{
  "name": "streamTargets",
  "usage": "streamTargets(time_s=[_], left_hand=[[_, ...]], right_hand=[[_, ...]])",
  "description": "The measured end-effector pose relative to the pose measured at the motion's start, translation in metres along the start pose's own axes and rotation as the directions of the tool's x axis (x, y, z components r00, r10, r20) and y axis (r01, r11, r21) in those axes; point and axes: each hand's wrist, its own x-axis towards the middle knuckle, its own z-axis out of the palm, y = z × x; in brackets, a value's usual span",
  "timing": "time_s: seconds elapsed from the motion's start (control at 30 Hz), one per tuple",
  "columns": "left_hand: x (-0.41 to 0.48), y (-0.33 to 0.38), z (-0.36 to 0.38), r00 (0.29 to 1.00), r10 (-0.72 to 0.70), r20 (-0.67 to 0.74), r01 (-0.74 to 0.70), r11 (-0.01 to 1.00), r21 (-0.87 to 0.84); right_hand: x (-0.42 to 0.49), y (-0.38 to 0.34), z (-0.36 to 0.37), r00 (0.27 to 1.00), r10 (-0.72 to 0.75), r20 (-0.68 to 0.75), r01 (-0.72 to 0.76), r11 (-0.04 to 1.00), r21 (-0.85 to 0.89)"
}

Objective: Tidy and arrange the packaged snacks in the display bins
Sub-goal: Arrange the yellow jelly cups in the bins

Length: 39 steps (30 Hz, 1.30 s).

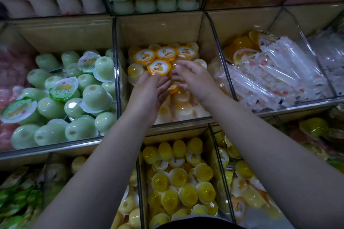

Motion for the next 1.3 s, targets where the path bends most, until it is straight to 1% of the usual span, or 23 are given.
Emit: streamTargets(time_s=[0.07, 0.2, 0.3, 0.4, 0.5, 0.73, 0.83, 0.93, 1.3], left_hand=[[-0.007, 0.003, 0.001, 0.999, 0.038, 0.007, -0.038, 0.999, -0.038], [-0.025, 0.007, 0.004, 0.991, 0.095, 0.089, -0.092, 0.995, -0.036], [-0.041, 0.008, 0.010, 0.980, 0.136, 0.148, -0.131, 0.991, -0.040], [-0.058, 0.006, 0.018, 0.974, 0.151, 0.166, -0.138, 0.987, -0.087], [-0.071, -0.003, 0.025, 0.975, 0.138, 0.175, -0.120, 0.987, -0.109], [-0.097, -0.042, 0.046, 0.960, 0.092, 0.263, -0.077, 0.995, -0.069], [-0.106, -0.057, 0.057, 0.956, 0.068, 0.285, -0.055, 0.997, -0.053], [-0.113, -0.073, 0.066, 0.951, 0.048, 0.307, -0.044, 0.999, -0.021], [-0.127, -0.127, 0.094, 0.955, -0.034, 0.295, 0.019, 0.998, 0.055]], right_hand=[[-0.007, -0.005, 0.000, 1.000, -0.008, -0.025, 0.011, 0.993, 0.119], [-0.031, -0.019, -0.005, 0.999, -0.035, -0.022, 0.039, 0.969, 0.244], [-0.053, -0.023, -0.009, 0.997, -0.075, -0.023, 0.079, 0.962, 0.262], [-0.074, -0.021, -0.017, 0.994, -0.110, -0.025, 0.112, 0.945, 0.306], [-0.094, -0.015, -0.031, 0.992, -0.127, -0.015, 0.124, 0.929, 0.348], [-0.132, 0.014, -0.065, 0.993, -0.119, -0.008, 0.113, 0.917, 0.383], [-0.144, 0.025, -0.079, 0.995, -0.092, -0.024, 0.094, 0.905, 0.415], [-0.155, 0.039, -0.093, 0.998, -0.058, -0.040, 0.069, 0.914, 0.401], [-0.172, 0.082, -0.143, 0.998, 0.042, -0.043, -0.021, 0.912, 0.409]])
